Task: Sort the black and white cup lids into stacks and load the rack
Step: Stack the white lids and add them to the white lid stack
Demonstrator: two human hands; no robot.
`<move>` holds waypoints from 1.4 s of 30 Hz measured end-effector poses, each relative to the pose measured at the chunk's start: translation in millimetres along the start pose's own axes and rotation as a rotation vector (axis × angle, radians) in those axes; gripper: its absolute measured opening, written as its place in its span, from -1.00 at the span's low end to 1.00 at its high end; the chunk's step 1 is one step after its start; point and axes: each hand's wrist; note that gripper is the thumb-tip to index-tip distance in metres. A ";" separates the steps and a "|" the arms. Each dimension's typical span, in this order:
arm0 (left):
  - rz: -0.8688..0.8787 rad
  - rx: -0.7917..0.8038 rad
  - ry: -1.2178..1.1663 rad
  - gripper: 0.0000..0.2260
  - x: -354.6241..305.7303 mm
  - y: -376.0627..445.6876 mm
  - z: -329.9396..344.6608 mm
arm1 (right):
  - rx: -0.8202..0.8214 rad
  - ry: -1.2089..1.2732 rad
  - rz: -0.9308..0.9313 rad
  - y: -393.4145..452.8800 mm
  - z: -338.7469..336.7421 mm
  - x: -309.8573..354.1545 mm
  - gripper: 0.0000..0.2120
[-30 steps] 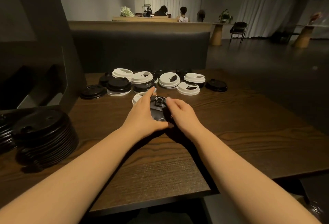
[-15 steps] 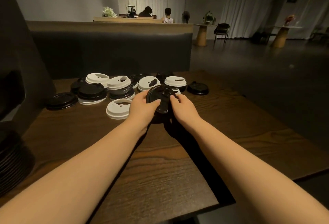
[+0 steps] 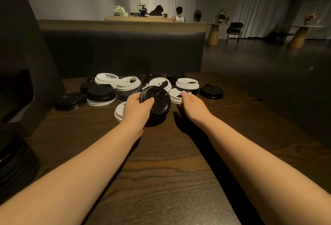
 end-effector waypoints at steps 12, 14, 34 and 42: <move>0.197 -0.100 0.840 -0.64 17.6 -18.6 -39.6 | 0.145 -0.431 -0.182 -6.7 10.4 2.7 -0.65; 0.249 -0.125 0.992 -0.64 19.2 -22.1 -40.0 | 0.108 -0.350 -0.160 -17.7 8.2 9.7 -0.56; 0.092 -0.056 0.855 -0.56 15.7 5.7 -66.4 | -0.102 -0.016 -0.162 -44.7 4.6 10.3 -0.57; 0.201 0.007 0.597 -0.13 13.0 -3.7 -62.2 | -0.013 0.112 -0.064 -49.3 1.5 13.9 -0.74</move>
Point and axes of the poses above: each hand's wrist, its own y-axis towards the middle knuckle, its own z-axis out of the palm, x = y × z, and after that the axes turned 14 degrees about -z, right-handed
